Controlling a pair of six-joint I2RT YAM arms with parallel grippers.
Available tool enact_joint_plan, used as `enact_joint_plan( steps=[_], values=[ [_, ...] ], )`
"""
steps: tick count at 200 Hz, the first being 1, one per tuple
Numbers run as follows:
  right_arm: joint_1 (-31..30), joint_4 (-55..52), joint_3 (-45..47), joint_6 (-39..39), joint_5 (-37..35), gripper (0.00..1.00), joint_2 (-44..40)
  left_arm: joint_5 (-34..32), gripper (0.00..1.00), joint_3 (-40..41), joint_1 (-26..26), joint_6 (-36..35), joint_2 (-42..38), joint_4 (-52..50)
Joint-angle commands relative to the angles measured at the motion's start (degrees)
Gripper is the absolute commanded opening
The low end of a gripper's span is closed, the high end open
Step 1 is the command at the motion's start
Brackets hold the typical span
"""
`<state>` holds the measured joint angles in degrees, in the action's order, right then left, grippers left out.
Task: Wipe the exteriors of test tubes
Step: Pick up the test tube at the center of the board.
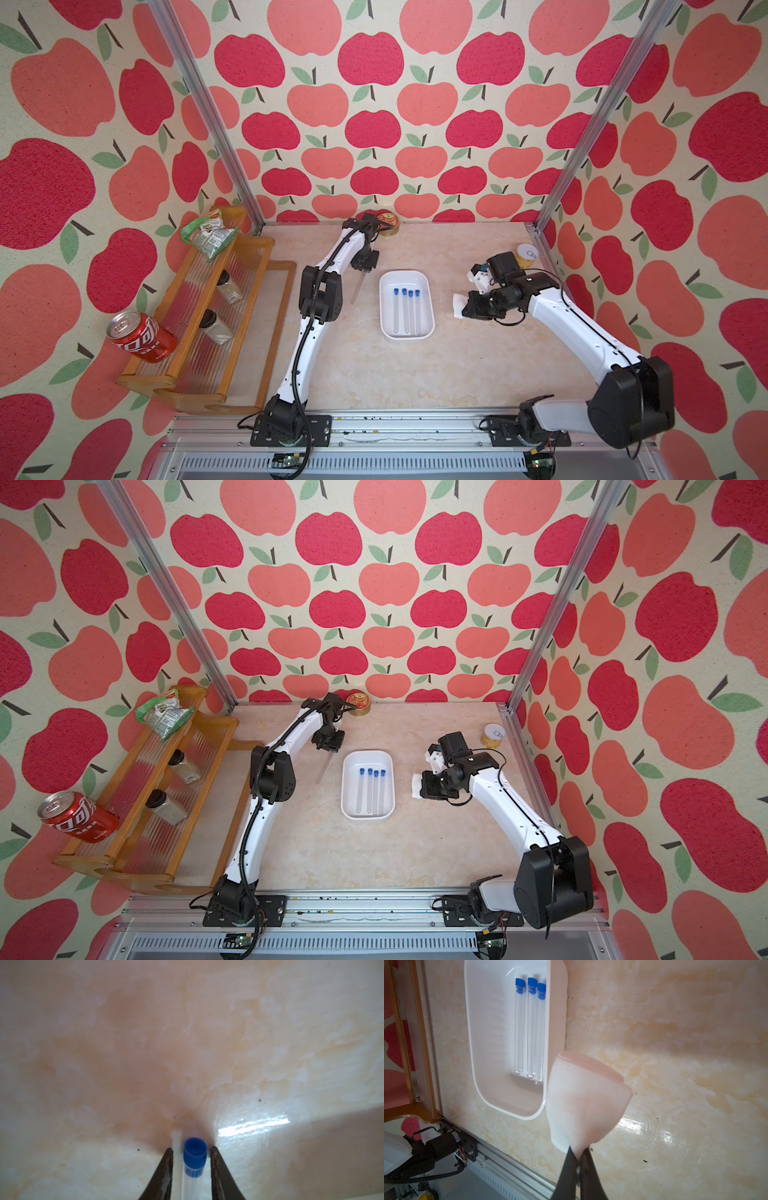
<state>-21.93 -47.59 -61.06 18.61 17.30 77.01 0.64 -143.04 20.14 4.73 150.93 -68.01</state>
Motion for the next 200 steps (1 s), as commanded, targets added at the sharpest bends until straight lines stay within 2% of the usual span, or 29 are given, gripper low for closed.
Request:
enact_joint_plan(
  steps=[1, 83, 144, 164, 200],
  values=[
    [0.58, -0.74, 0.15, -0.76, 0.44, 0.0, -0.38, -0.03, 0.29, -0.34, 0.07, -0.91, 2.23, -2.27],
    [0.52, -1.53, 0.13, -0.96, -0.16, 0.0, -0.61, 0.45, 0.29, -1.99, -0.28, -0.34, 3.7, -1.38],
    [0.53, -1.54, -0.2, -0.95, -0.09, 0.0, -0.28, 0.94, 0.14, -1.82, -0.37, -0.25, 3.93, -1.84],
    [0.58, -1.18, -0.2, -0.76, 0.49, 0.0, -0.13, 0.94, 0.06, -1.8, -0.37, -0.1, 3.68, -2.04],
    [0.57, -0.83, -0.63, -0.6, 1.94, 0.0, 0.24, 1.58, 0.07, -1.54, -0.36, 0.83, 1.63, -2.05]
  ],
)
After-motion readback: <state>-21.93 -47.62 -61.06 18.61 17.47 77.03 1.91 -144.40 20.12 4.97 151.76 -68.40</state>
